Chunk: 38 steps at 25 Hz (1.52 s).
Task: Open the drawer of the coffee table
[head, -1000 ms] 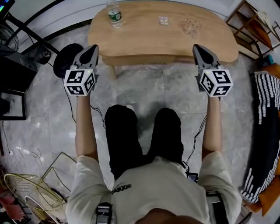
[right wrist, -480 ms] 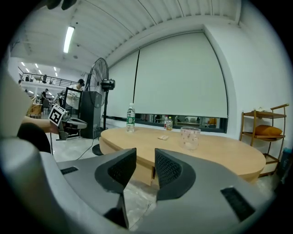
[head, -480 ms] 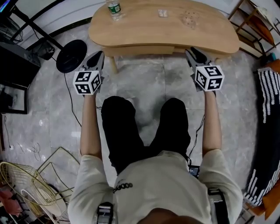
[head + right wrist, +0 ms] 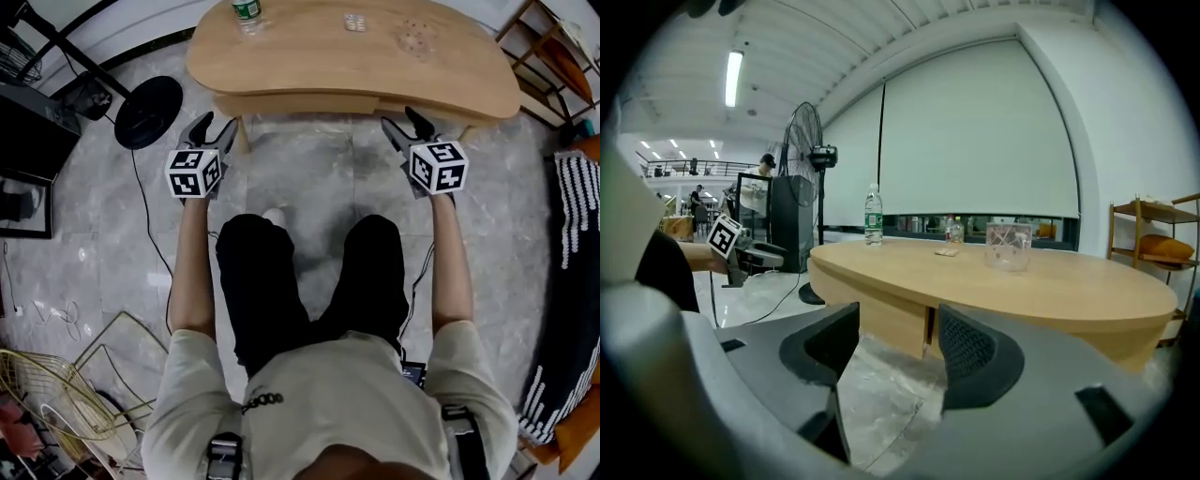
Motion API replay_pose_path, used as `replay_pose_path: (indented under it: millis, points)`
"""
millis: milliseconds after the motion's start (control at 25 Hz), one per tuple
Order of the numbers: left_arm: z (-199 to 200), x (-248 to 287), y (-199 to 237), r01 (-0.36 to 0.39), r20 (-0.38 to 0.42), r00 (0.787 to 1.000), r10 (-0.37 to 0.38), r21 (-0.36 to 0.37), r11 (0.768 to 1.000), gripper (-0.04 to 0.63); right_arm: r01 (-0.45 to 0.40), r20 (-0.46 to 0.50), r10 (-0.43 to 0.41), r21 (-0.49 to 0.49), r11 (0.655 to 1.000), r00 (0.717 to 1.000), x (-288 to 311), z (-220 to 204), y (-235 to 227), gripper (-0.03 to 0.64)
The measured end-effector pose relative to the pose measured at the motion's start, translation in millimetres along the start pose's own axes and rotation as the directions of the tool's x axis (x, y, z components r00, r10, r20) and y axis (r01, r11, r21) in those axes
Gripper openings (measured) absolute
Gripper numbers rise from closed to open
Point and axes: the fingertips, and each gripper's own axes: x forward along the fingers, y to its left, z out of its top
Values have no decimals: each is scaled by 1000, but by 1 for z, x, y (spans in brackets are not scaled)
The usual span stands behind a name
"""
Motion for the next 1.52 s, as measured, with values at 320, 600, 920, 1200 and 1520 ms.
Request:
replay_pose_path:
  millis: [320,600,920,1200,1520]
  points:
    - [-32,34,13,32,-57,998,-34,-38,999,319,-35,-68,37,29,999,997,46,-33,-2,268]
    - [-52,61,29,19,-66,998,-23,-61,998,360,-34,-92,37,33,999,995,81,-51,-8,275]
    - [-53,84,37,1,-73,997,-5,-55,998,365,6,-71,-5,23,1000,997,107,-52,-18,275]
    - [-54,88,43,-26,-56,998,21,-98,995,364,19,-50,-16,52,998,999,110,-49,-10,259]
    - [-51,85,38,8,-46,999,-16,-181,983,365,13,-43,-9,95,995,999,110,-48,-6,259]
